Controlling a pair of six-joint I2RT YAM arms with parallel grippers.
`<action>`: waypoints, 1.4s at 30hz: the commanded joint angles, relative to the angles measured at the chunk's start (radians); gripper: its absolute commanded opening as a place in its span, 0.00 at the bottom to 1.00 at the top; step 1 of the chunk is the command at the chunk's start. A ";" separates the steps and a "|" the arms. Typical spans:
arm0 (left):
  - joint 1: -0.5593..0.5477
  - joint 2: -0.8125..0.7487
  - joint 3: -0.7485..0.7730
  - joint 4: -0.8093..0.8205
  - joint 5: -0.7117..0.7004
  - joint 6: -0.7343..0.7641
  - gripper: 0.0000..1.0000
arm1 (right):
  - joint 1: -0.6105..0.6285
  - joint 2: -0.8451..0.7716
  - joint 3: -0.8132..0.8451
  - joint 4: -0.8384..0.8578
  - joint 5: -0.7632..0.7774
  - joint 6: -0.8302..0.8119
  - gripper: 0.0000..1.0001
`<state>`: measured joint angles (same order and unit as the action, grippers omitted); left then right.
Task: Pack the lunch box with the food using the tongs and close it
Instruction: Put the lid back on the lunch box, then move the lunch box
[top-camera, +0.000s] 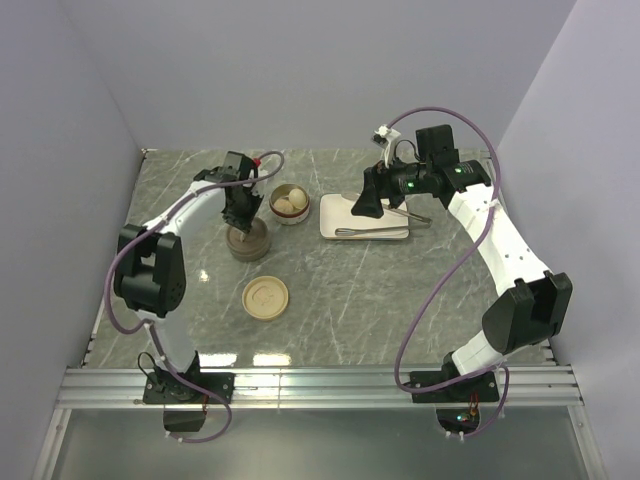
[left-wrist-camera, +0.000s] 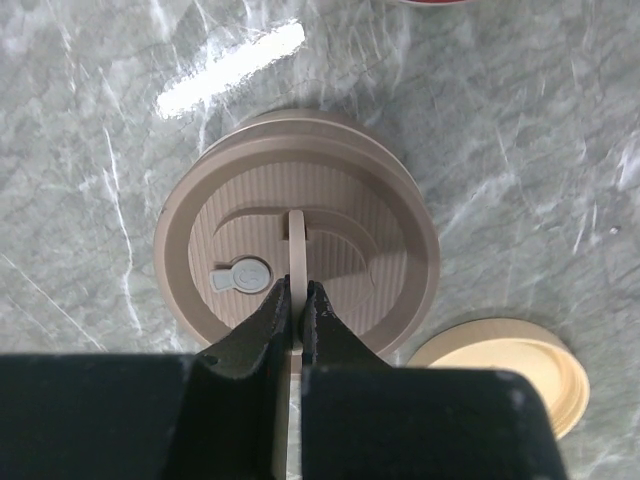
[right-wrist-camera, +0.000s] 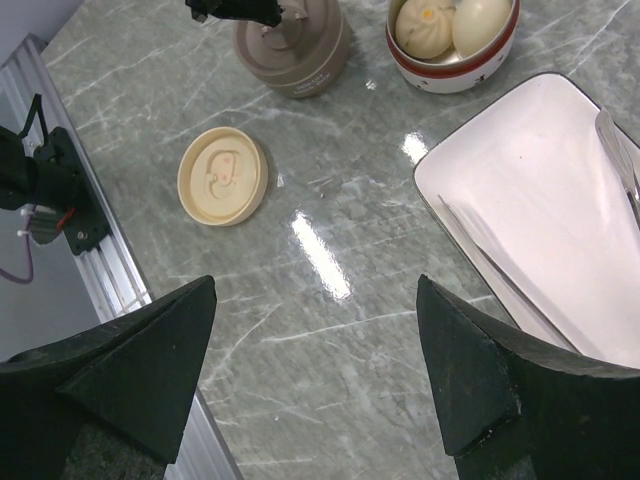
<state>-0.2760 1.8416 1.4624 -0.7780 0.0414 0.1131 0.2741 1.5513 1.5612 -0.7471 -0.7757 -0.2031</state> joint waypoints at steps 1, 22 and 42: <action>0.004 0.025 -0.077 -0.095 0.009 0.080 0.04 | -0.009 -0.028 0.000 0.008 -0.020 -0.010 0.87; 0.098 -0.123 -0.240 -0.081 -0.202 0.505 0.07 | -0.010 -0.034 -0.013 0.005 -0.022 -0.022 0.87; 0.123 -0.168 -0.157 -0.159 -0.157 0.508 0.33 | -0.010 -0.013 0.010 -0.001 -0.046 -0.010 0.87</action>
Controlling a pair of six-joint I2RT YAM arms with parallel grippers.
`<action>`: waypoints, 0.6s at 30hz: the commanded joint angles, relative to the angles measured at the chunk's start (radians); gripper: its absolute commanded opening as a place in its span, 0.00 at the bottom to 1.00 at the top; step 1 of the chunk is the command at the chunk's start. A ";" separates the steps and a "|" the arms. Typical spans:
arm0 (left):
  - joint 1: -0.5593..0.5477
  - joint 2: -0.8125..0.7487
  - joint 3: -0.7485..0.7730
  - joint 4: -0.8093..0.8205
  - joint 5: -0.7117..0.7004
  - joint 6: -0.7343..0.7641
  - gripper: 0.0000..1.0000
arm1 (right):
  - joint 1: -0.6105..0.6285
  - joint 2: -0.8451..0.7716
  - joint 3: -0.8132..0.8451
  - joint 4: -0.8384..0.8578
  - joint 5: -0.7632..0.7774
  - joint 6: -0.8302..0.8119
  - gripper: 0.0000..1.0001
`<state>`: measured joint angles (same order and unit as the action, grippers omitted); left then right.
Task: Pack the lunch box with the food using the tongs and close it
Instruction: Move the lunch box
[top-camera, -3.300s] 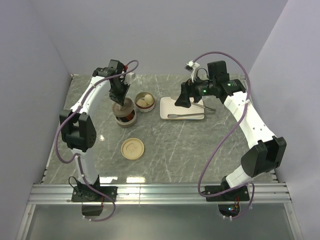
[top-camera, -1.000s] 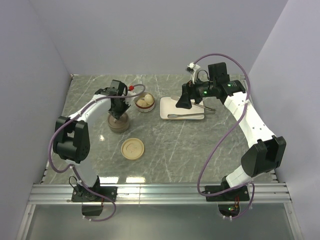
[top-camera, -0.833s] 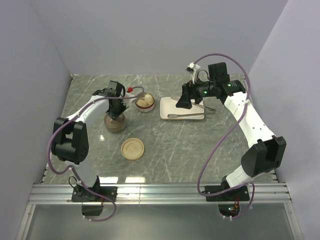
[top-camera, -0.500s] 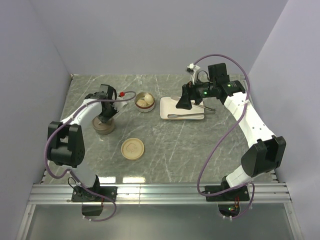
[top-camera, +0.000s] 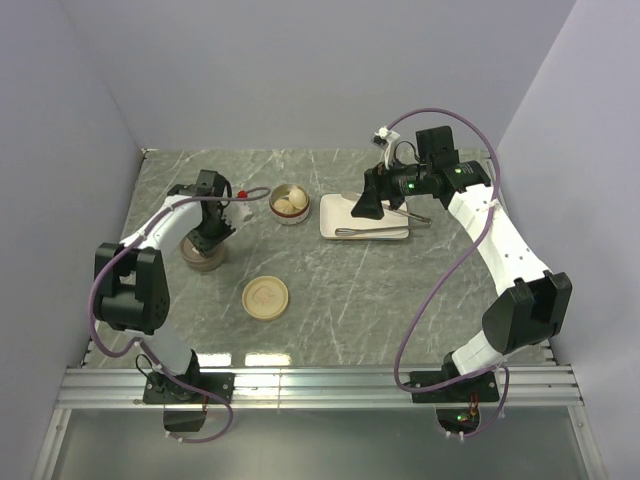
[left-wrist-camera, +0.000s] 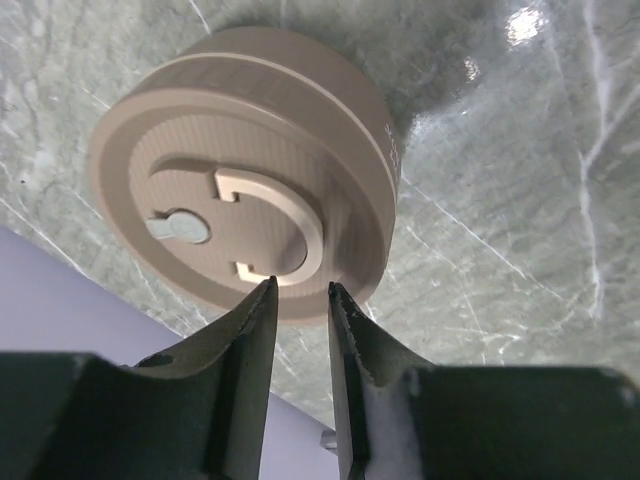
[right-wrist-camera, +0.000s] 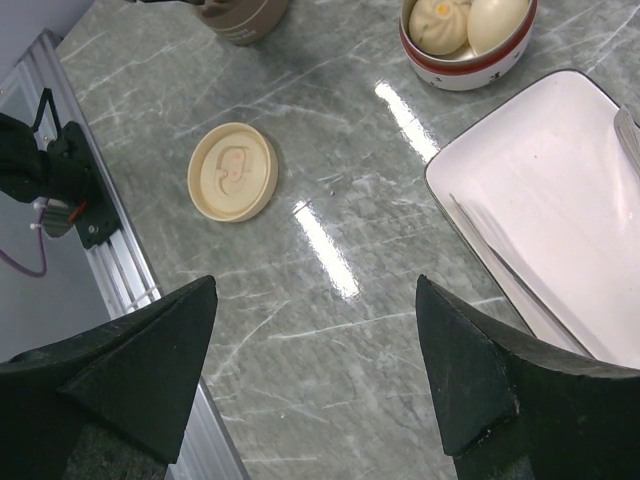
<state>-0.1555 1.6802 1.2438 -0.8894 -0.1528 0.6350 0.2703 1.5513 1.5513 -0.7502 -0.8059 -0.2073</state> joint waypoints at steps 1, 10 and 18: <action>0.002 -0.007 0.069 -0.057 0.042 -0.015 0.33 | -0.008 -0.013 0.020 0.003 -0.019 -0.007 0.87; 0.002 0.013 0.250 -0.132 0.131 -0.084 0.44 | -0.006 -0.002 0.024 0.002 -0.024 -0.006 0.87; 0.002 -0.059 0.284 -0.116 0.469 -0.067 0.57 | -0.002 -0.011 0.012 -0.029 -0.001 -0.050 0.87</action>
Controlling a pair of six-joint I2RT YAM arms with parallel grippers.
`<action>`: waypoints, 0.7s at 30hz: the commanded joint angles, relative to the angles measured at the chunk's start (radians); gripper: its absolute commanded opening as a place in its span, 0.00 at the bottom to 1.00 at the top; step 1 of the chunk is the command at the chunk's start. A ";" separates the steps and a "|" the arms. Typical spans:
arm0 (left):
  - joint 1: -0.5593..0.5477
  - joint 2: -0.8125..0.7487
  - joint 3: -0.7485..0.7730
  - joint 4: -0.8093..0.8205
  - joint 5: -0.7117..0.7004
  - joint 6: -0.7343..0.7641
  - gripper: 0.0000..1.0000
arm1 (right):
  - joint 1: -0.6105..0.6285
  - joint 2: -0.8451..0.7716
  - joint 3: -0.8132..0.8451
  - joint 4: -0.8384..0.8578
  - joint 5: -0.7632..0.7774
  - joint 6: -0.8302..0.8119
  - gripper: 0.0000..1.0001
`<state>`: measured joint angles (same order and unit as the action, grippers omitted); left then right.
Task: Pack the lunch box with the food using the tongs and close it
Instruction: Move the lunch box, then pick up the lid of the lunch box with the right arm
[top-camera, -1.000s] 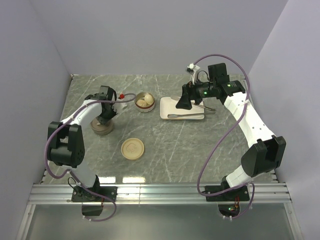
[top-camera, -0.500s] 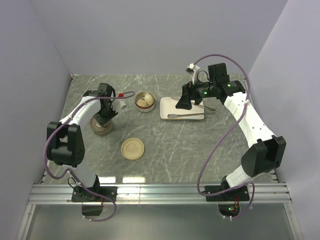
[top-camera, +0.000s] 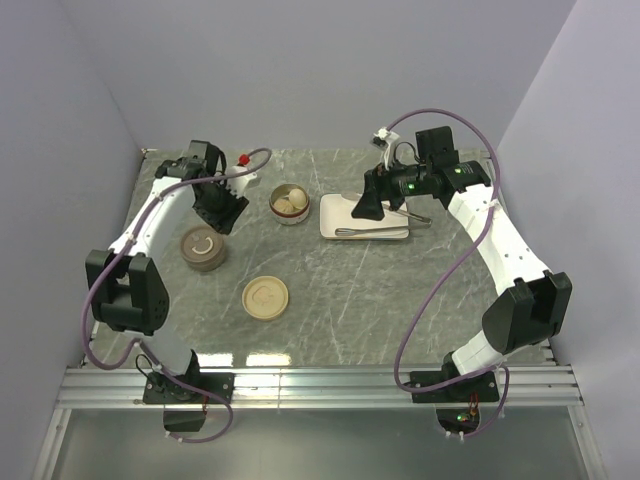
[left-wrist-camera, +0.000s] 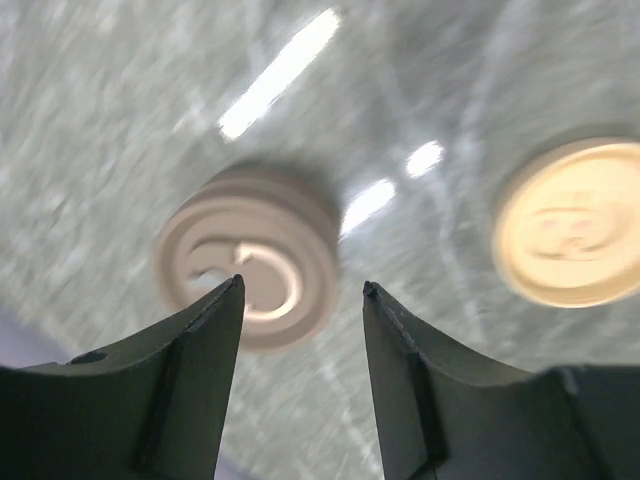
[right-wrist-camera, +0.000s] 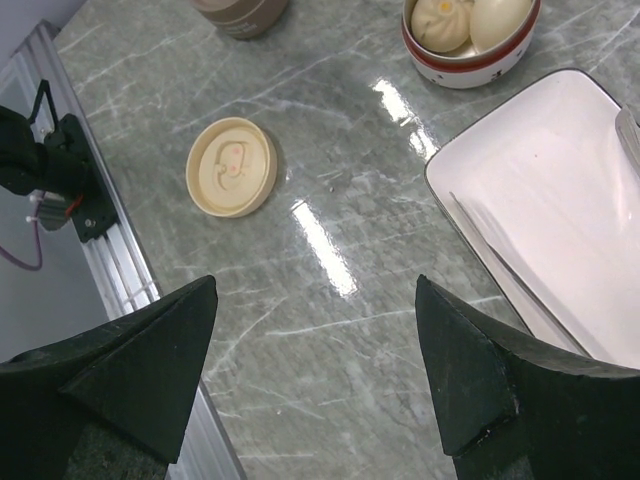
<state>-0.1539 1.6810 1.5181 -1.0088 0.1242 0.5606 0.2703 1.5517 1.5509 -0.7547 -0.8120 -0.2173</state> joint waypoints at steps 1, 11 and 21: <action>0.001 -0.088 -0.016 0.022 0.210 -0.007 0.57 | 0.003 -0.013 0.003 -0.029 0.011 -0.053 0.86; 0.151 -0.127 -0.019 0.098 0.543 -0.198 0.57 | 0.446 0.017 -0.137 0.060 0.422 -0.269 0.80; 0.381 -0.101 -0.018 0.093 0.821 -0.312 0.60 | 0.790 0.245 -0.098 0.182 0.544 -0.477 0.72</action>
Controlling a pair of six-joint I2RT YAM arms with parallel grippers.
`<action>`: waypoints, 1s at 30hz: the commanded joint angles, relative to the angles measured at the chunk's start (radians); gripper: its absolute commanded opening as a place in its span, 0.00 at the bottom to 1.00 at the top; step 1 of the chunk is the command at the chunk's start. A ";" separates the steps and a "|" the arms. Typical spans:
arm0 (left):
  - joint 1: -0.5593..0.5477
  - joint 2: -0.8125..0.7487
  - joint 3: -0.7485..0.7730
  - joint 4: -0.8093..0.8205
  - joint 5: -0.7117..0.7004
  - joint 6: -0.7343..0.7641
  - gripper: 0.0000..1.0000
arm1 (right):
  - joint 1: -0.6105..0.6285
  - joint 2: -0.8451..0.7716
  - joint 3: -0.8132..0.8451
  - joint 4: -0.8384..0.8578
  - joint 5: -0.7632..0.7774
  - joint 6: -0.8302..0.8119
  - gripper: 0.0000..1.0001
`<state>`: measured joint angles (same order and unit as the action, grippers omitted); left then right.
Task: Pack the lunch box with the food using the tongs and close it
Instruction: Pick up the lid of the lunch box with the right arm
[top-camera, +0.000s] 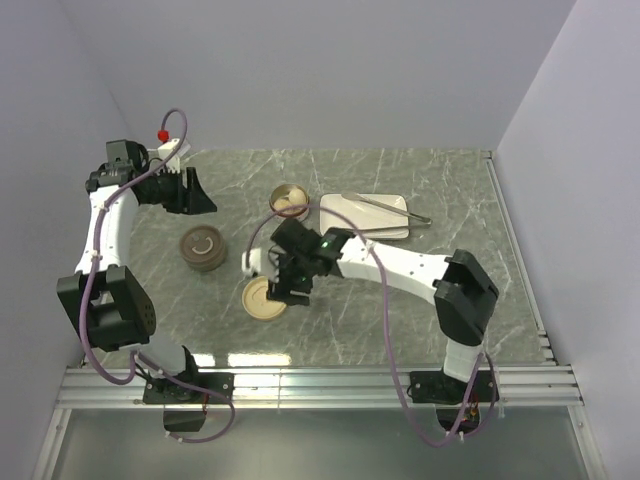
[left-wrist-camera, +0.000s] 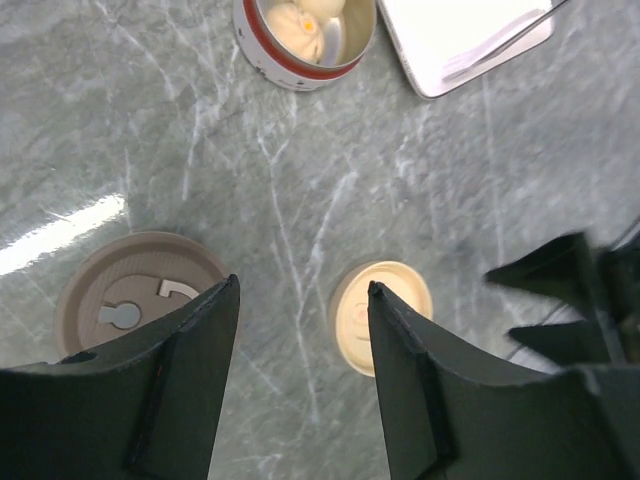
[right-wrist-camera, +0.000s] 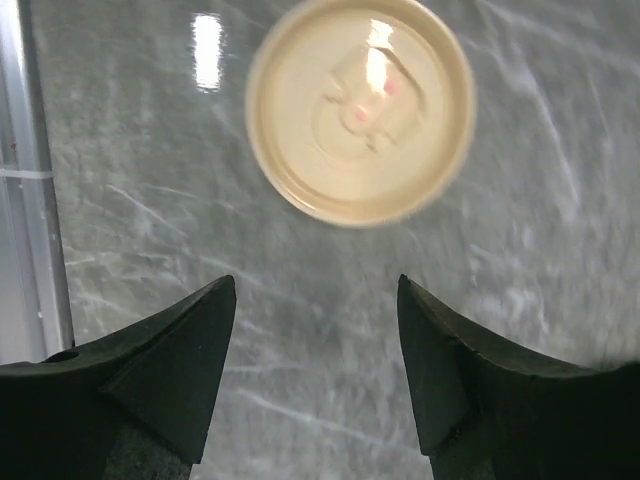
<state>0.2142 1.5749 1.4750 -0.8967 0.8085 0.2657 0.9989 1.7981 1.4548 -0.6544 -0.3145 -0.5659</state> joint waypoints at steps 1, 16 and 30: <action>0.020 0.005 0.021 -0.021 0.141 -0.011 0.60 | 0.093 0.001 -0.013 0.093 0.038 -0.191 0.72; 0.027 -0.049 -0.042 -0.008 0.112 0.010 0.62 | 0.129 0.175 -0.022 0.179 0.029 -0.417 0.64; 0.028 -0.042 -0.051 0.007 0.124 0.009 0.62 | 0.130 0.218 -0.047 0.118 -0.032 -0.411 0.06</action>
<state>0.2371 1.5658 1.4166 -0.9062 0.8967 0.2672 1.1297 2.0037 1.3960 -0.4904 -0.3069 -0.9653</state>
